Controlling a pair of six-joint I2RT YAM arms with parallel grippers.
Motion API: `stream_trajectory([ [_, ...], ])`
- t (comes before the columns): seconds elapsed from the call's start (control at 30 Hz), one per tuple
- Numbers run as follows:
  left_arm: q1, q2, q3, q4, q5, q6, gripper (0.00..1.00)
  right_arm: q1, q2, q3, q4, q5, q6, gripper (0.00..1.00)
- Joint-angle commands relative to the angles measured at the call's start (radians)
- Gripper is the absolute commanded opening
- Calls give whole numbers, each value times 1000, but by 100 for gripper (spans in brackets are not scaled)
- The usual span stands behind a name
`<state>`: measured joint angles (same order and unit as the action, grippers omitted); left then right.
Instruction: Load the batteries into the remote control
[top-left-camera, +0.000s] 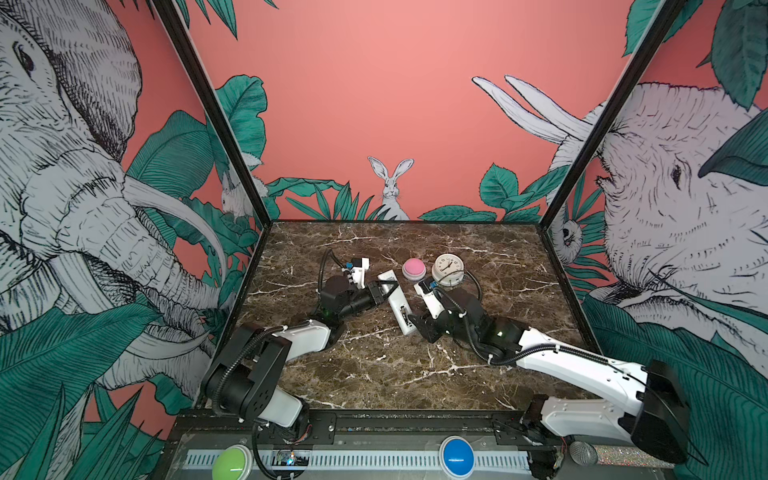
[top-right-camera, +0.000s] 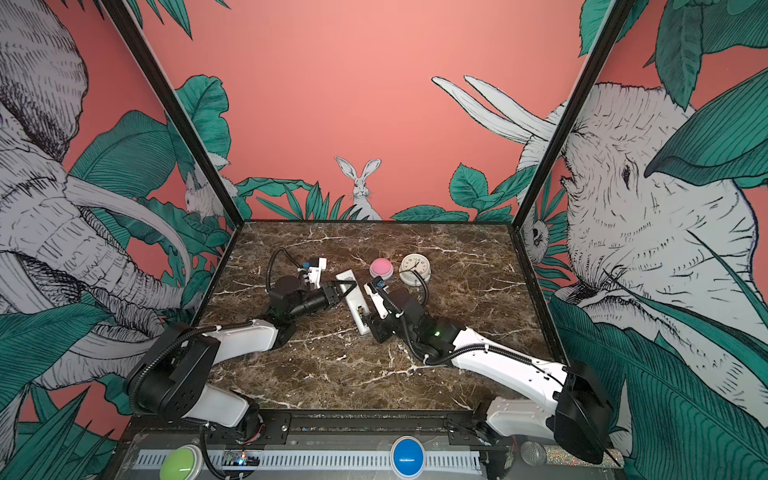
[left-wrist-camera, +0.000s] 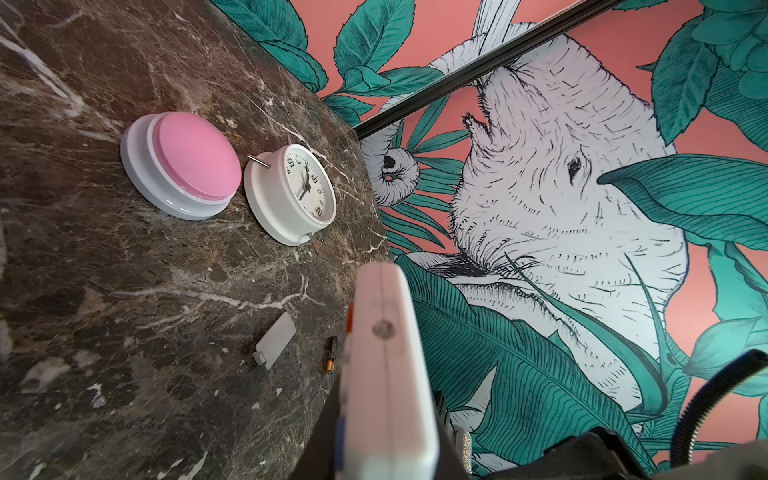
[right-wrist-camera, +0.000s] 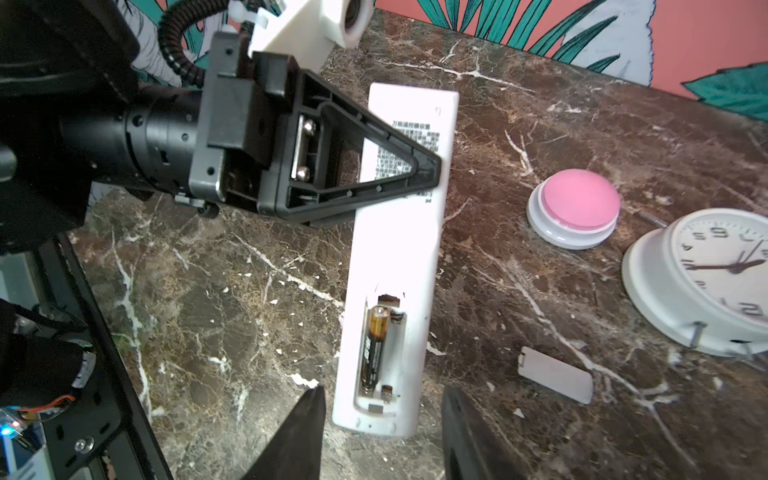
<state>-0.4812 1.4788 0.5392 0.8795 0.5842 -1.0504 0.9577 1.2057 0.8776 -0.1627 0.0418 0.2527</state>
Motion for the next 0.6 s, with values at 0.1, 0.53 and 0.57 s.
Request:
stream_trajectory([
  [0.1, 0, -35, 10, 21, 9, 12, 0, 6, -13, 89, -190, 5, -209, 49],
  [0.53, 1, -20, 35, 8, 92, 26, 0, 5, 48, 186, -328, -68, -451, 49],
  [0.57, 0, -19, 39, 5, 98, 28, 0, 5, 52, 191, -335, -67, -467, 49],
])
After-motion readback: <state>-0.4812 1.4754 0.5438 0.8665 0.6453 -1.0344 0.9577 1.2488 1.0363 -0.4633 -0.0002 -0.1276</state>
